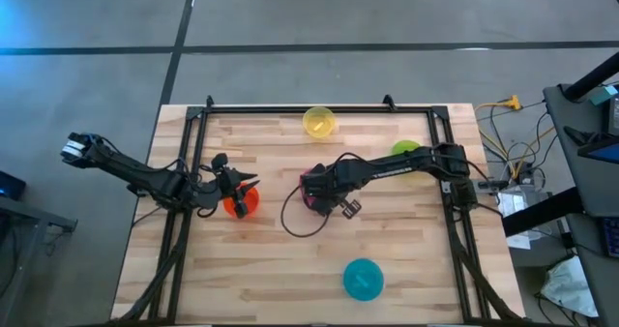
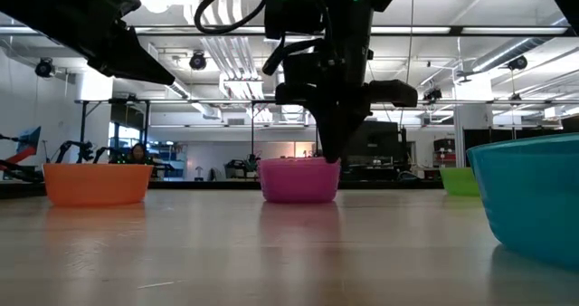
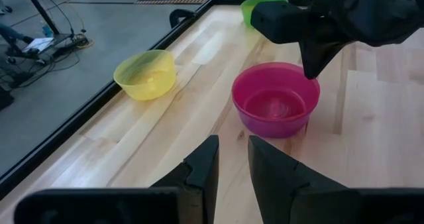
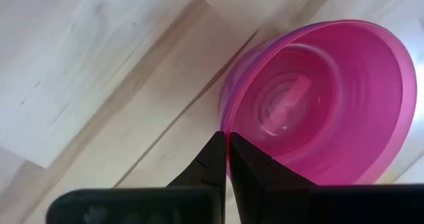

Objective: Nest bowls inside each other
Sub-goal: Stack the pink bowl on top of the purple bowl, then stack the blue bowl on top of the pink bowl

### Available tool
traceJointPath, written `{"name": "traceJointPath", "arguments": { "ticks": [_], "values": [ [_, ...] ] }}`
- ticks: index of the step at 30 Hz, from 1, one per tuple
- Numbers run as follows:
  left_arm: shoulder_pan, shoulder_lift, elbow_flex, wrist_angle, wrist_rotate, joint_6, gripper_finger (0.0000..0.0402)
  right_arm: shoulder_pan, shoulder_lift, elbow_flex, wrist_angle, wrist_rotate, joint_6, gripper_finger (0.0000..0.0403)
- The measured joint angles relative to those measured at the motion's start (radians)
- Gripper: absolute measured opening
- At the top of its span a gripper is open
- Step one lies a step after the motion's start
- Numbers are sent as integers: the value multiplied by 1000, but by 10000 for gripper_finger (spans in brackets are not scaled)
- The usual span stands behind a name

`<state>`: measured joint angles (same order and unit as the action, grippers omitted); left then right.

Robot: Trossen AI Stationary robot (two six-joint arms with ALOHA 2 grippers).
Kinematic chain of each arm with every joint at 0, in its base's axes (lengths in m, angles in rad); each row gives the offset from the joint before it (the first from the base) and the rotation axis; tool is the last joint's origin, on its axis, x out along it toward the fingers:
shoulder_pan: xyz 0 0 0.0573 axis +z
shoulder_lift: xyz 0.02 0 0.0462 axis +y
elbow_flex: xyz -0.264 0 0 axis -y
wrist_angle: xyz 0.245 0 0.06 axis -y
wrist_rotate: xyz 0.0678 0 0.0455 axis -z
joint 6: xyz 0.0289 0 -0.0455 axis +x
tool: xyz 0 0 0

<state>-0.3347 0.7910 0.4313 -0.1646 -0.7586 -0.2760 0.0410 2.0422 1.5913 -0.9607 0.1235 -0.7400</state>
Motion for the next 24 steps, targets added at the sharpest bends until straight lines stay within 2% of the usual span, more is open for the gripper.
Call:
{"name": "traceJointPath", "arguments": {
  "ticks": [18, 24],
  "values": [
    [0, 0, -2, 0, 5, -2, 67, 0, -3, 0, -5, 1, 62, 72],
    [0, 0, -2, 0, 5, -2, 67, 0, -19, 46, -79, 49, 80, 81]
  ]
}}
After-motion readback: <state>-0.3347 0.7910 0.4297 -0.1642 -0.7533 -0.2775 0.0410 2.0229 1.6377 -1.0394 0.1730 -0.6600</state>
